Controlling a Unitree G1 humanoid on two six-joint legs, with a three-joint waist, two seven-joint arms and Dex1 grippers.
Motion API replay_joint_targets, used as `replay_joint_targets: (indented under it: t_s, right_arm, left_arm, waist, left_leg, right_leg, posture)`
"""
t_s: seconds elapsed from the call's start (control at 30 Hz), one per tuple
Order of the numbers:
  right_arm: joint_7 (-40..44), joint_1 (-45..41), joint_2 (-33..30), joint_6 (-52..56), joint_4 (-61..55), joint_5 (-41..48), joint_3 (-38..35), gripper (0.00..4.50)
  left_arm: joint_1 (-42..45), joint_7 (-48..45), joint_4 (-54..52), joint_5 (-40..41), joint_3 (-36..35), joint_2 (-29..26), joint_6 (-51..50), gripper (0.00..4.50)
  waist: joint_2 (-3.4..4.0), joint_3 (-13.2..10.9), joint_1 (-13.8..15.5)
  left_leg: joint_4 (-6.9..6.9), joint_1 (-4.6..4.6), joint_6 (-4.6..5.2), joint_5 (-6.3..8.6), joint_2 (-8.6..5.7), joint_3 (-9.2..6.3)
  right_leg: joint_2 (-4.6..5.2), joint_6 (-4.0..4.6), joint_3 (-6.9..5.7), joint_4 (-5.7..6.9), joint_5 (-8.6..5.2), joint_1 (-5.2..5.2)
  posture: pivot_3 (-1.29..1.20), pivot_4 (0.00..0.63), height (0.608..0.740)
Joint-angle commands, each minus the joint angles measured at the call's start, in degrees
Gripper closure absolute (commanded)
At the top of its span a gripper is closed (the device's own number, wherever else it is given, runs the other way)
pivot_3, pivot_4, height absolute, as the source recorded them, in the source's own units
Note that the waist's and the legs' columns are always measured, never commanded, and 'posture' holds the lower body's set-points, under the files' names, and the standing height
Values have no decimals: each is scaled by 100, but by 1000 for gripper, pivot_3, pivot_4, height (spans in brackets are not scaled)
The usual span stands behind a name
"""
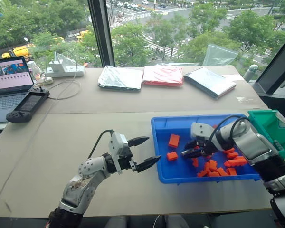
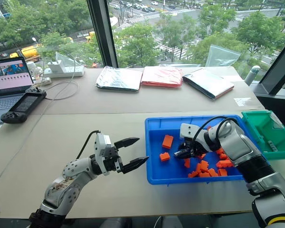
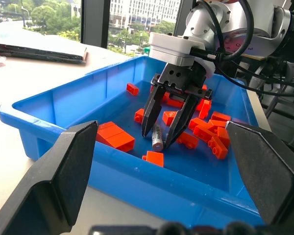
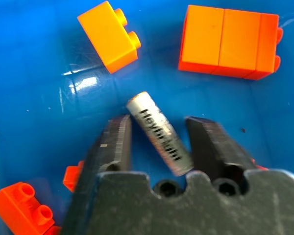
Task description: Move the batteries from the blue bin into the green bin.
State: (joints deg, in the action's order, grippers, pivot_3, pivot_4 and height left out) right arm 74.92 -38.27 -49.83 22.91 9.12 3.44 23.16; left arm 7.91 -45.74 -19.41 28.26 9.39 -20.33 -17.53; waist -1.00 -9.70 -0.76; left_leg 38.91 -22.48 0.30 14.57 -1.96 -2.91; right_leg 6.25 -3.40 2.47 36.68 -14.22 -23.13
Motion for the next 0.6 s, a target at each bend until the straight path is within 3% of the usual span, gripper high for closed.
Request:
replay_joint_targets:
  t_s: [0.03, 0.23, 0.4, 0.6]
  right_arm:
    - [7, 62, 2, 9, -135, -21, -198, 4223]
    - [-332, 67, -16, 316, -572, 127, -666, 4264]
    - [-993, -82, -55, 1149, -1085, 649, -1872, 4264]
    - [-3974, -725, 263, 1879, -223, 182, -3700, 4264]
  left_arm:
    - [-3, -28, -176, -3, -11, -9, 79, 0]
    - [9, -49, -158, -1, -3, -11, 85, 0]
    - [-25, -44, -189, 4, -16, -26, 89, 0]
    - [-78, -40, -225, 35, -37, -53, 77, 0]
  waist:
    - [0, 0, 0]
    - [0, 0, 1]
    - [0, 0, 7]
    - [0, 0, 19]
  left_leg:
    - [0, 0, 0, 0, 0, 0]
    - [0, 0, 0, 0, 0, 0]
    - [0, -3, 0, 0, 0, -1]
    - [0, -4, -2, -1, -4, 0]
  right_leg:
    - [0, 0, 0, 0, 0, 0]
    - [0, 0, 0, 0, 0, 0]
    - [1, 0, 1, 2, 0, -4]
    - [5, 1, 3, 4, 0, -5]
  posture:
    - [0, 150, 740]
    - [0, 150, 740]
    - [0, 150, 740]
    - [0, 150, 740]
